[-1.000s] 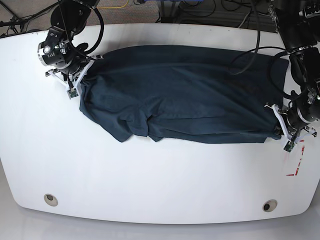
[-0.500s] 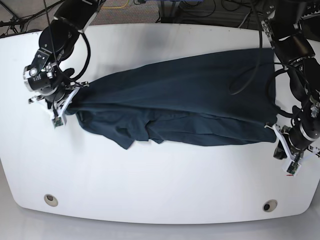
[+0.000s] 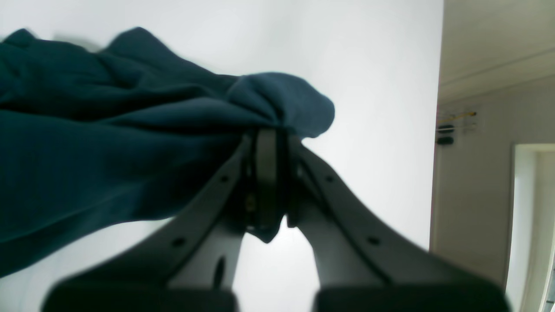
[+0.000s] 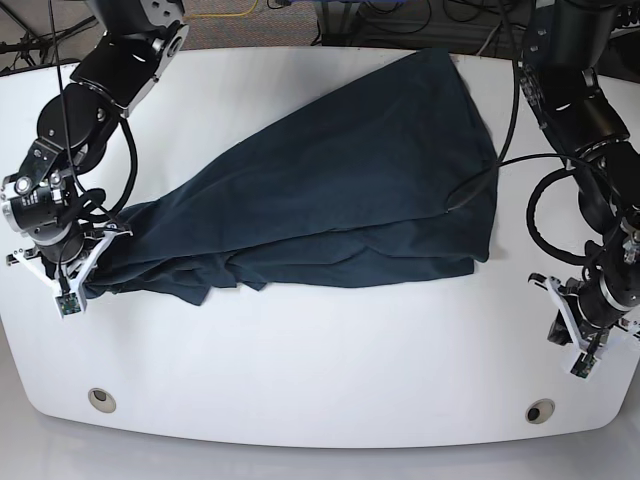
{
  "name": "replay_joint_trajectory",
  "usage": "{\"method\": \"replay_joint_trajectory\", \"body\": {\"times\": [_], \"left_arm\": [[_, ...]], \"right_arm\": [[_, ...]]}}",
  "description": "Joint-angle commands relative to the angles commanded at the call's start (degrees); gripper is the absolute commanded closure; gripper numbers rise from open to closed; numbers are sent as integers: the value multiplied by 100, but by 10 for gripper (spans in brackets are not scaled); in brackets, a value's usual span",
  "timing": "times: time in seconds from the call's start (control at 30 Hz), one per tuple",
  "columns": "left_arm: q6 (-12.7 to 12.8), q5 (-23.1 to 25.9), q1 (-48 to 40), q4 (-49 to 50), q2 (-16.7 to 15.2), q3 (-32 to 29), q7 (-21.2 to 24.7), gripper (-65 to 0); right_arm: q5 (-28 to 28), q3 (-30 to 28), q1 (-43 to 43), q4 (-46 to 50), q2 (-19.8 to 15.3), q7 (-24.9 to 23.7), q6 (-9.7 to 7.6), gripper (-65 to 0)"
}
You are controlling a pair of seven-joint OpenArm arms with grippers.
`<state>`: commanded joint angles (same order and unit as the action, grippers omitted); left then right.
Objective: Fold the T-shirt properly
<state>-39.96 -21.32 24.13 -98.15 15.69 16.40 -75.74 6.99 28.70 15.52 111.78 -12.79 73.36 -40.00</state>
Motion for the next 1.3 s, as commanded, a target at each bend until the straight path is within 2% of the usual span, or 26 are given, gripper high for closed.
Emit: {"method": "replay_joint_trajectory", "body": {"times": [0.13, 0.23, 0.37, 0.63, 0.73, 1.0, 1.3], "left_arm": [[0, 0, -484, 211, -70, -9, -9, -118], [0, -18, -862, 413, -114, -9, -9, -231], [-4, -35, -1275, 334, -141, 0, -35, -301], [-4, -44, -2048, -176, -114, 396, -88, -311], [-4, -44, -2189, -185, -114, 545, -229, -311], [-4, -26, -2426, -176, -141, 809, -246, -311], [-4, -44, -2470, 387, -475, 853, -237, -311]], "right_arm": [[-18, -105, -211, 9, 0, -35, 0, 0], [-9, -123, -325, 0, 18, -114, 0, 0], [0, -141, -466, 0, 97, -167, 0, 0], [0, -141, -580, -123, 193, -176, 0, 0], [0, -141, -659, -176, 193, -176, 0, 0], [0, -141, -712, -273, 290, -290, 0, 0], [0, -141, -738, -281, 343, -343, 0, 0]]}}
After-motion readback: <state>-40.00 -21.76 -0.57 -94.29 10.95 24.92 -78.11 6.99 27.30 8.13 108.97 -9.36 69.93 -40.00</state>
